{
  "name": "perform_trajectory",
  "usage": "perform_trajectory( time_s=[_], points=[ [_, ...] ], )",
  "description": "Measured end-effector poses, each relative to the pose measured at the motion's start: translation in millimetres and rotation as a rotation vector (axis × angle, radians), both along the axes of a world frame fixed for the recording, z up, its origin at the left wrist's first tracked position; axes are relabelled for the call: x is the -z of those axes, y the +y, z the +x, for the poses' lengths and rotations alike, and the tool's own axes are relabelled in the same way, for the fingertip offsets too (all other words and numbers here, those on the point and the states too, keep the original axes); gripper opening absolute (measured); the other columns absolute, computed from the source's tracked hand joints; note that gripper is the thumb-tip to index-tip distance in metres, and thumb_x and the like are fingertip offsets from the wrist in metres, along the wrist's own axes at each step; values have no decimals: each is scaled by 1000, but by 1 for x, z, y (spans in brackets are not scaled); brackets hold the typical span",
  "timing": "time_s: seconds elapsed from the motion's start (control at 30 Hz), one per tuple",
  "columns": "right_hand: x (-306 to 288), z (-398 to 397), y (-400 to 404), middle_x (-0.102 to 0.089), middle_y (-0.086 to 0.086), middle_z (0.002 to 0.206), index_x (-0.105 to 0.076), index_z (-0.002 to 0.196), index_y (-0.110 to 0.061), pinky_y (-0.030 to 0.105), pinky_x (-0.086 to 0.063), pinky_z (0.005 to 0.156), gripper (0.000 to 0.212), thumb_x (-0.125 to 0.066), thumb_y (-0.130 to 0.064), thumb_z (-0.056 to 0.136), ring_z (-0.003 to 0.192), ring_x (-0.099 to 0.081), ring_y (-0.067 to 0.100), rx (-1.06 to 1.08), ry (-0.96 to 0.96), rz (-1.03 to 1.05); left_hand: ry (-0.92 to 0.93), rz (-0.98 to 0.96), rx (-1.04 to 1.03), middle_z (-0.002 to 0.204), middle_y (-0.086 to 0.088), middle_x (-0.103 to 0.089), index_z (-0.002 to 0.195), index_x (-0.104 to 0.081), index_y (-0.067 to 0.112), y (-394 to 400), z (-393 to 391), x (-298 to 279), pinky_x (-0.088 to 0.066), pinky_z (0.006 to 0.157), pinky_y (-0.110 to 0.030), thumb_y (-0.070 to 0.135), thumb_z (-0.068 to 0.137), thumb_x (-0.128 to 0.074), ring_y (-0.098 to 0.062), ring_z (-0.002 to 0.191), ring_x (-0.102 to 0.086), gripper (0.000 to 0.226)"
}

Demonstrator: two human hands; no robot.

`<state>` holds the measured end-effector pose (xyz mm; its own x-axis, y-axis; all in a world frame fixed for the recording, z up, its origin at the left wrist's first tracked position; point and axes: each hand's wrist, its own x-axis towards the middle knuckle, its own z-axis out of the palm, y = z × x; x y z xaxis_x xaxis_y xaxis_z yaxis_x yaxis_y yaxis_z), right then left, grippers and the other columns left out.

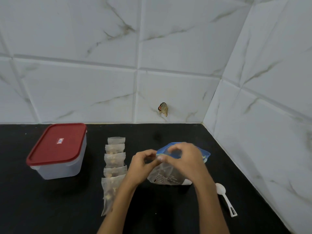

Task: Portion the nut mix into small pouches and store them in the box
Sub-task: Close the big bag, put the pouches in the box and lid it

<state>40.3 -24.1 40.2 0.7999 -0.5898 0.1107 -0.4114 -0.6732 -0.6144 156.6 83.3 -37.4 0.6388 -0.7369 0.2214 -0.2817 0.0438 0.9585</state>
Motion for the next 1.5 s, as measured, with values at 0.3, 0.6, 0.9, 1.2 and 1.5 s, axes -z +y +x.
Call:
perform_trajectory(
  time_s=[0.3, 0.6, 0.9, 1.2, 1.5],
  points=[
    [6, 11, -5, -67, -14, 75, -70, 78, -24, 25, -49, 74, 8, -72, -32, 81, 76, -61, 1, 42, -86, 11, -41, 509, 74, 131, 2, -54, 147, -29, 21, 7, -1, 0, -47, 99, -28, 18, 64, -86, -14, 120, -54, 101],
    [-10, 2, -20, -70, 2, 73, -74, 77, -12, 20, -47, 65, 15, -79, -26, 74, 73, -65, 11, 151, -273, 383, -121, 469, -70, 84, 10, -70, 116, -57, 21, 5, 2, 16, -55, 83, -22, 2, 81, -69, -1, 86, -65, 42],
    [-15, 13, -9, -70, -6, 75, -75, 82, -18, 24, -52, 70, 23, -80, -37, 71, 74, -64, 7, 137, -123, 94, -67, 358, 27, 108, 19, -60, 114, -50, 38, 3, 1, 9, -51, 85, -17, 24, 63, -87, 1, 102, -57, 64],
    [-12, -10, -20, -60, -16, 119, -66, 111, -36, 16, -41, 87, 33, -69, -17, 84, 108, -53, -1, 120, -399, 161, -108, 410, -76, 62, 9, -59, 63, -57, 23, 5, 0, 20, -46, 54, -21, -4, 75, -63, -4, 58, -57, 30],
    [33, -34, -73, -70, 3, 101, -67, 104, -20, 22, -46, 76, 25, -61, -2, 88, 96, -65, 15, 288, -80, 254, -18, 442, 54, 114, 8, -64, 119, -55, 28, 14, 11, -13, -53, 92, -31, 17, 56, -88, -10, 106, -62, 72]
  ],
)
